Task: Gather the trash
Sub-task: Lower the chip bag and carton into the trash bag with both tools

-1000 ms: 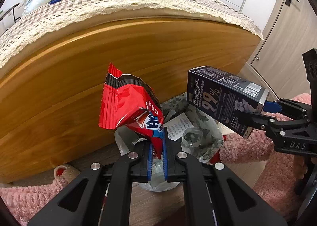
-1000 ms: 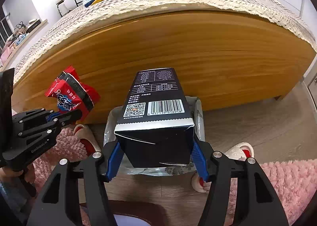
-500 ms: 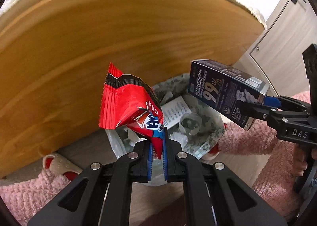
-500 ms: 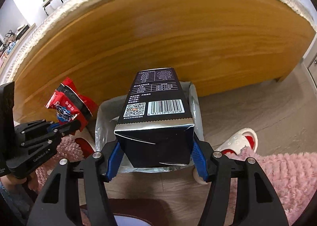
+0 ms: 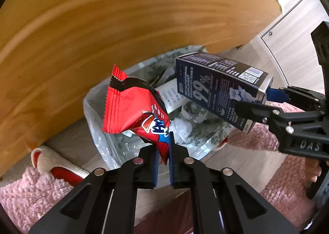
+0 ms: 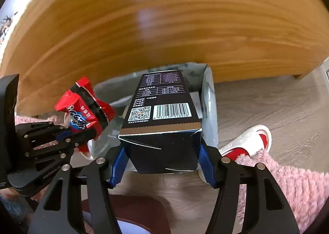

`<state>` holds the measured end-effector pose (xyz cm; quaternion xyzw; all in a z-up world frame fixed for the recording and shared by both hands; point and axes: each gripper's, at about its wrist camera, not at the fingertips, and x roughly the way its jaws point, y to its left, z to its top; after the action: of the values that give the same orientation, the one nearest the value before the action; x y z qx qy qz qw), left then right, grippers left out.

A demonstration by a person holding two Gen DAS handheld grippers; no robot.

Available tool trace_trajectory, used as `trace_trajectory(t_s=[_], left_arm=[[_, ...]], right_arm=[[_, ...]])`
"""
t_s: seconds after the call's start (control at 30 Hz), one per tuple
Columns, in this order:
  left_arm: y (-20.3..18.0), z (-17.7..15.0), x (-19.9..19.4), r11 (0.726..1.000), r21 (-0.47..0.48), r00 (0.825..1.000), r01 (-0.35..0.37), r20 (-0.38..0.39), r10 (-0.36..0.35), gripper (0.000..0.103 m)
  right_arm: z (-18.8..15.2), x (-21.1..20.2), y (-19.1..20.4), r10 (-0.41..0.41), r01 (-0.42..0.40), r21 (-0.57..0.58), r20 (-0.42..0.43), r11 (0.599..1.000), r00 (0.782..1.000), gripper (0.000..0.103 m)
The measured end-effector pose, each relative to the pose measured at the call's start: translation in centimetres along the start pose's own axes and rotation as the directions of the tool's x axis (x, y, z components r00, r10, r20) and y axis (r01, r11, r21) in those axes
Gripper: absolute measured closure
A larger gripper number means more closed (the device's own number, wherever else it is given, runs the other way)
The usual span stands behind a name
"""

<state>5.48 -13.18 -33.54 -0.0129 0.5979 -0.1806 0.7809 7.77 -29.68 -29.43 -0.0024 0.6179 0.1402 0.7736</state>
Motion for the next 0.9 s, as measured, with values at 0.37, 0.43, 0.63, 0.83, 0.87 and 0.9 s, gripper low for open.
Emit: trace_trajectory(t_s=[0.37, 0.43, 0.63, 0.83, 0.87, 0.9], left_arm=[[0.7, 0.9, 4.5, 0.999, -0.037, 0.995, -0.008, -0.103, 0.005, 0.098], [1.2, 0.9, 5.0, 0.999, -0.047, 0.993, -0.013, -0.114, 0.008, 0.098], [1.4, 1.1, 6.3, 0.998, -0.057, 0.99, -0.018, -0.14, 0.01, 0.098], [1.7, 1.8, 7.4, 0.998, -0.063, 0.988, -0.007, -0.151, -0.002, 0.098], [1.6, 2.0, 7.6, 0.998, -0.062, 0.988, -0.008, -0.151, -0.002, 0.098], [1.7, 2.1, 7.6, 0.998, -0.06, 0.989, -0.008, -0.151, -0.001, 0.098]], right_arm=[[2.6, 5.6, 0.8, -0.098, 0.07, -0.186, -0.147, 0.98, 0.984, 0.043], [3.2, 6.6, 0.4, -0.1, 0.067, -0.189, -0.172, 0.98, 0.98, 0.043], [3.9, 8.3, -0.5, -0.144, 0.11, -0.193, -0.173, 0.975, 0.974, 0.043], [4.0, 8.7, -1.5, -0.124, 0.099, -0.165, -0.151, 0.981, 0.981, 0.043], [4.0, 8.3, -0.9, -0.129, 0.105, -0.17, -0.132, 0.98, 0.983, 0.043], [3.9, 8.1, -0.9, -0.133, 0.111, -0.178, -0.116, 0.978, 0.984, 0.044]])
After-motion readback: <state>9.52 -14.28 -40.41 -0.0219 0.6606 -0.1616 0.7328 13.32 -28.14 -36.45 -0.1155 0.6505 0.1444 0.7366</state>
